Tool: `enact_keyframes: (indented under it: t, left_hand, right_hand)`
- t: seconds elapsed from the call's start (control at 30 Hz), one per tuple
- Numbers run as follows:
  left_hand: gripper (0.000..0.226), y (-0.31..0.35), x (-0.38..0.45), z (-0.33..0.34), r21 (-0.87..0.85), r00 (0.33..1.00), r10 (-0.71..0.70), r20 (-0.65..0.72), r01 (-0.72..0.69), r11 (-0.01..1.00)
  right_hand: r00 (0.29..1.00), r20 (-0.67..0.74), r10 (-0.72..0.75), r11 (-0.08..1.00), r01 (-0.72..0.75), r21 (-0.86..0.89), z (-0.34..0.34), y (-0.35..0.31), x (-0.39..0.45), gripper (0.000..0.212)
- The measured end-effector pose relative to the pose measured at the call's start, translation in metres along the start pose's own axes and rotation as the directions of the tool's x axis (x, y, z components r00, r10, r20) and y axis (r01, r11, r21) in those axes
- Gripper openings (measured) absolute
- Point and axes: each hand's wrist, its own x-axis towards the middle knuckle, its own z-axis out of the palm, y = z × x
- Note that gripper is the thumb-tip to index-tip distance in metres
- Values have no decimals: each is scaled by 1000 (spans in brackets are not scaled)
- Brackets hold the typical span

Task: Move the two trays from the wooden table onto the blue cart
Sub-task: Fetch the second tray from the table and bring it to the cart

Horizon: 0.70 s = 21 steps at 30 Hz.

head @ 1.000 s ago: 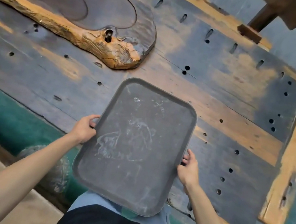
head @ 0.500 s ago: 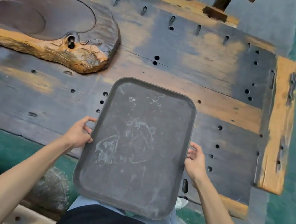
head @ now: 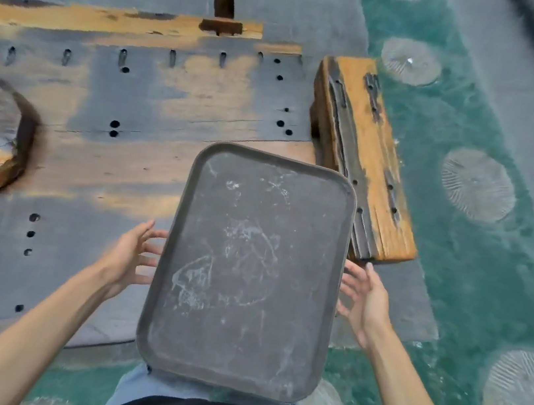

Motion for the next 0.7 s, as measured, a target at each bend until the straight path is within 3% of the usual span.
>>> enact_keyframes:
  t: [0.27, 0.7]
  left_hand:
    - [75, 41, 16, 186, 155, 988, -11, 152, -13, 988]
    - [67, 62, 4, 512, 487, 900, -97, 425, -137, 863]
  right_hand:
    - [977, -214, -11, 986, 47, 161, -178, -23, -11, 59]
    - [847, -526, 69, 868, 209, 451, -418, -2, -64, 57]
